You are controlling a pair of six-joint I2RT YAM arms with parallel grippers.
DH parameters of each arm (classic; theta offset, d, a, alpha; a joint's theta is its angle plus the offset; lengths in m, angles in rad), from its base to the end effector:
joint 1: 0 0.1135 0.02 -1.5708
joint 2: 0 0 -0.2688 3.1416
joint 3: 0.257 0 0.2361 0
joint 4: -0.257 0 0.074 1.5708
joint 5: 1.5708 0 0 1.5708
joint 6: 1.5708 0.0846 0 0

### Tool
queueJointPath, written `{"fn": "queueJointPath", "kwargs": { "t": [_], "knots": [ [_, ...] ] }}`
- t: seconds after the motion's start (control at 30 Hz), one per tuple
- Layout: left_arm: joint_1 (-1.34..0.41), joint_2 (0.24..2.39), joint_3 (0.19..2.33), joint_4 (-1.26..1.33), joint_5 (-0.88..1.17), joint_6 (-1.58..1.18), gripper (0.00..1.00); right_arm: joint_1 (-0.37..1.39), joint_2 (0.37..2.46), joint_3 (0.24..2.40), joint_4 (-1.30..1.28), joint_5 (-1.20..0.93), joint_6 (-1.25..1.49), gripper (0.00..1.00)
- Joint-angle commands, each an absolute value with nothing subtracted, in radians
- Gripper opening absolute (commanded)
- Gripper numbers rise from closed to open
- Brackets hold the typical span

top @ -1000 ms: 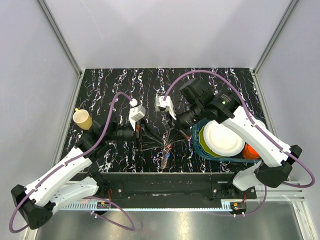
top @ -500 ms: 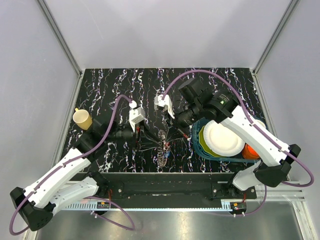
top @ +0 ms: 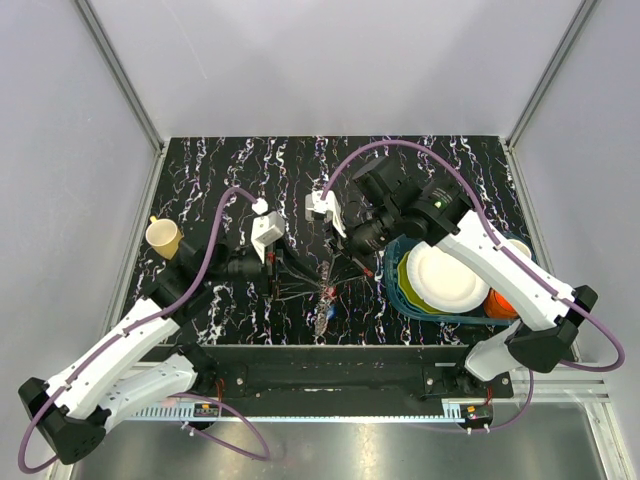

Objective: Remove the keys from the keyring

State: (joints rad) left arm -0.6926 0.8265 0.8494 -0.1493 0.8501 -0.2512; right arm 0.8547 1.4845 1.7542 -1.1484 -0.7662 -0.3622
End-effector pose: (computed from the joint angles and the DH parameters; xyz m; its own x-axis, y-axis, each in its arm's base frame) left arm 0.1084 -0.1725 0.3601 -0.3413 0.0700 -0.9373 0.9397 0.0509 -0.3383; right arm 0.1442 0.2551 0.3961 -0.1771 -0.5924 -0.7859 -0.9590 -0.0756 0.2731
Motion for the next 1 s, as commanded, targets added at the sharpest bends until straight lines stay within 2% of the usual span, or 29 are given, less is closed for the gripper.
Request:
{"fn": "queueJointPath", "kwargs": {
  "t": [0.0,0.2,0.33,0.47,0.53,0.63,0.67,0.73,0.8,0.87,0.97],
  "knots": [
    [-0.689,0.844,0.857,-0.043,0.905,-0.291,0.29,0.853,1.474,1.753,-1.088,-0.827,-0.357,0.00],
    [-0.687,0.865,0.864,-0.023,0.950,-0.305,0.16,0.854,1.474,1.749,-1.085,-0.830,-0.357,0.00],
    [-0.687,0.864,0.861,-0.040,0.950,-0.295,0.00,0.853,1.474,1.747,-1.080,-0.828,-0.356,0.00],
    [-0.689,0.859,0.853,-0.029,0.943,-0.299,0.00,0.853,1.468,1.743,-1.042,-0.775,-0.322,0.00],
    [-0.689,0.842,0.830,0.021,0.907,-0.305,0.00,0.853,1.448,1.732,-0.981,-0.729,-0.272,0.15],
    [-0.686,0.799,0.779,0.130,0.856,-0.348,0.00,0.853,1.392,1.692,-0.870,-0.661,-0.203,0.24],
    [-0.684,0.784,0.772,0.150,0.841,-0.368,0.00,0.853,1.370,1.659,-0.835,-0.628,-0.184,0.32],
    [-0.680,0.773,0.756,0.196,0.793,-0.382,0.00,0.853,1.289,1.608,-0.699,-0.569,-0.122,0.39],
    [-0.678,0.756,0.739,0.256,0.741,-0.400,0.00,0.853,1.224,1.490,-0.588,-0.474,-0.062,0.53],
    [-0.678,0.744,0.709,0.316,0.712,-0.422,0.00,0.851,1.123,1.352,-0.412,-0.412,-0.032,0.60],
    [-0.675,0.727,0.684,0.425,0.686,-0.452,0.00,0.853,1.002,1.191,-0.200,-0.338,0.024,0.62]
  ]
}}
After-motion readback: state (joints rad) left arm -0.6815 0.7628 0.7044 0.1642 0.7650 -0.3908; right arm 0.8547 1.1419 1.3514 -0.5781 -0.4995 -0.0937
